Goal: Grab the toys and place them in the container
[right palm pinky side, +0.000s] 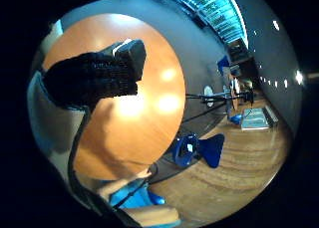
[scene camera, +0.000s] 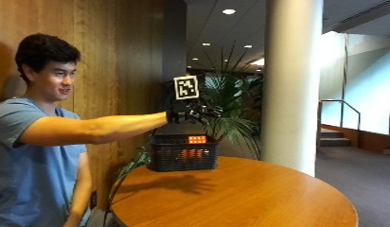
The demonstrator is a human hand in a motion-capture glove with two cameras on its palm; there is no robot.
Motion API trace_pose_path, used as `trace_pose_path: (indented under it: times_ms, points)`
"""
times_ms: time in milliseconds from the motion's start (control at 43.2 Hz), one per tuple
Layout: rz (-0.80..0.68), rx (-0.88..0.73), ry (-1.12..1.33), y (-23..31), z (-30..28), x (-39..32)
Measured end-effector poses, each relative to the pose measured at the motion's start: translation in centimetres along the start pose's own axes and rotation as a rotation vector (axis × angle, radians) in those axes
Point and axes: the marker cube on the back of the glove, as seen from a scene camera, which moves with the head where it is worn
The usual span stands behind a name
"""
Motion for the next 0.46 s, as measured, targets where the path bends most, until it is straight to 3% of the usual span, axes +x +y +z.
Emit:
trace_pose_path:
  times_ms: [208,347,462]
  points:
    - [0.106,0.007,0.001,0.6,1.1,2.6]
    - [0.052,-0.002,-0.006,1.2,1.6,3.6]
    - [0.168,-0.015,-0.003,1.0,2.1,4.2]
